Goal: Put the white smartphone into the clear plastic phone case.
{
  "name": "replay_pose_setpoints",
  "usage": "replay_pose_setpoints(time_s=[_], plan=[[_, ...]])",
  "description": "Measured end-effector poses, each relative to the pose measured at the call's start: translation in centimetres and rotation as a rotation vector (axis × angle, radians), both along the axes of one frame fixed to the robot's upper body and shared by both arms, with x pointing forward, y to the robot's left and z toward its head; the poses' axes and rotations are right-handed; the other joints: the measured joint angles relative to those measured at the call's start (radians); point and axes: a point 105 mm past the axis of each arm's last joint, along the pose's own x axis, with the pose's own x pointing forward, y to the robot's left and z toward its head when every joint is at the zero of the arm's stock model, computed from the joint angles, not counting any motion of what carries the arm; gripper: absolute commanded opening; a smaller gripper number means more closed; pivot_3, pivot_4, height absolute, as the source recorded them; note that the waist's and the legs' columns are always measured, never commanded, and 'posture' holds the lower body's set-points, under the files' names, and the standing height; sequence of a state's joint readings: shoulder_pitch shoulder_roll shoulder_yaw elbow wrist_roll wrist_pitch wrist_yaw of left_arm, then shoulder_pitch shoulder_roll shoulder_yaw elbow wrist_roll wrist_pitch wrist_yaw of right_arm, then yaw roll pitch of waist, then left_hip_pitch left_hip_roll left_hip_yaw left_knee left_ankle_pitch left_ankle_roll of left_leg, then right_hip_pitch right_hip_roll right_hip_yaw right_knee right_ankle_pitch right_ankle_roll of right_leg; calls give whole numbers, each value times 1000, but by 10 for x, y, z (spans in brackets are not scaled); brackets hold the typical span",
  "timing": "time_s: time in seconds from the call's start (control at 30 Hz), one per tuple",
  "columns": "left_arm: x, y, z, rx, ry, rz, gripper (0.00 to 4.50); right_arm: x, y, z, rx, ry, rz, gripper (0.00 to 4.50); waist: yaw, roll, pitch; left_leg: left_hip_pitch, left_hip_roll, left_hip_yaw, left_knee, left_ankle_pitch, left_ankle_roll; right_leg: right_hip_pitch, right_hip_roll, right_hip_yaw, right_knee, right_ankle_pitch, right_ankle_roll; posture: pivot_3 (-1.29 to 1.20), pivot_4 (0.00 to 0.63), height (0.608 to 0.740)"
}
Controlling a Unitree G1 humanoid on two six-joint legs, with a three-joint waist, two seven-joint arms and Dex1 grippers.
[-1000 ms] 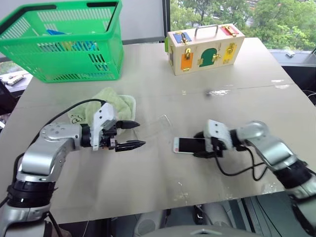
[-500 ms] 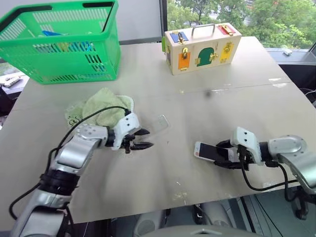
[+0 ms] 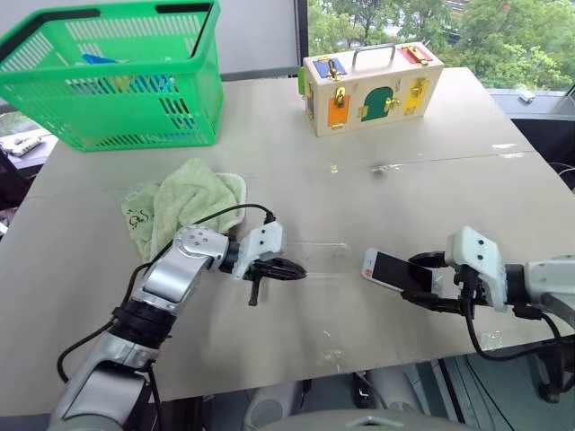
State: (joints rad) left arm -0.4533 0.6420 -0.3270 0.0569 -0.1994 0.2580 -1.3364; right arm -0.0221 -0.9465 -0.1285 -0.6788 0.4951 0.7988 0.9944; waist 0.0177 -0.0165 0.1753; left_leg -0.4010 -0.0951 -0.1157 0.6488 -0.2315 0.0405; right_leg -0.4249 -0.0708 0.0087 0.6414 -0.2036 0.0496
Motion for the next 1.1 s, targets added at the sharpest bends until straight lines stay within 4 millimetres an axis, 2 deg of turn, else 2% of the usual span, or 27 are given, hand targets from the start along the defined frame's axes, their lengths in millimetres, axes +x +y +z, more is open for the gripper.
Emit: replay_pose_setpoints(time_s=[0.1, 0.13, 0.17, 0.23, 0.33, 0.37, 0.43, 0.47, 0.57, 0.63, 0.83, 1.1], plan=[[4, -11, -3, 4, -17, -16, 0, 2, 4, 6, -8, -14, 22, 2750, -3, 0, 0, 1, 0, 1, 0, 0, 0, 1, 0, 0, 0, -2, 3, 0, 150, 740], [8, -18, -2, 4, -32, -14, 528, 6, 8, 10, -18, -33, 45, 2750, -2, 0, 0, 2, 0, 0, 1, 0, 0, 2, 0, 0, 0, -2, 3, 0, 150, 740], [9, -22, -1, 0, -37, -12, 589, 7, 10, 11, -19, -41, 52, 2750, -2, 0, 0, 2, 0, 0, 1, 0, 0, 2, 0, 0, 0, -2, 4, 0, 150, 740], [10, -24, -3, -7, -19, 6, 1026, 12, 15, 11, -31, -44, 75, 2750, -3, -1, 0, 1, 0, 0, 1, 0, 0, 2, 0, -1, 0, -2, 3, 0, 150, 740], [5, -22, 3, -56, 10, 27, 2414, 29, 29, 7, -51, -45, 111, 2750, -11, -1, 0, 1, 0, 0, 0, 0, 0, 1, 0, 0, 0, -1, 2, 0, 150, 740], [3, -20, 7, -74, 15, 34, 3028, 32, 31, 5, -55, -44, 116, 2750, -13, -1, 1, 0, 1, 0, 0, 0, 0, 0, 1, -1, 0, 0, 0, 0, 150, 740], [-3, 0, 19, -129, 45, 101, 3751, 45, 44, 2, -70, -59, 146, 2750, -26, -1, 1, -2, 2, 0, -1, 0, 0, -3, 2, 0, 0, 0, -1, 0, 150, 740], [-4, 5, 23, -137, 46, 116, 3827, 48, 46, 1, -73, -63, 148, 2750, -27, -1, 1, -2, 2, 0, -1, 0, -1, -4, 2, 0, 0, 0, -1, 0, 150, 740], [-14, 40, 33, -130, 55, 217, 3827, 61, 61, -12, -106, -60, 191, 2750, -35, 0, 1, -1, 2, 1, -2, 1, -2, -4, 2, 1, 1, 0, -1, 0, 150, 740], [-17, 50, 31, -130, 58, 273, 3827, 66, 65, -22, -128, -45, 207, 2750, -24, 1, 1, -2, 2, 1, -1, 1, -2, -4, 2, 1, 1, 0, -1, 0, 150, 740], [-25, 49, 24, -140, 55, 344, 3827, 77, 75, -26, -183, -85, 292, 2750, -14, 0, 2, -2, 1, 1, 0, 0, -1, -4, 1, 1, 1, 0, -1, 0, 150, 740], [-28, 51, 14, -138, 52, 422, 3827, 77, 87, -27, -261, -121, 398, 2750, -29, 1, 2, -1, 1, 1, -2, 1, -2, -4, 2, 2, 1, 0, -1, 0, 150, 740]])
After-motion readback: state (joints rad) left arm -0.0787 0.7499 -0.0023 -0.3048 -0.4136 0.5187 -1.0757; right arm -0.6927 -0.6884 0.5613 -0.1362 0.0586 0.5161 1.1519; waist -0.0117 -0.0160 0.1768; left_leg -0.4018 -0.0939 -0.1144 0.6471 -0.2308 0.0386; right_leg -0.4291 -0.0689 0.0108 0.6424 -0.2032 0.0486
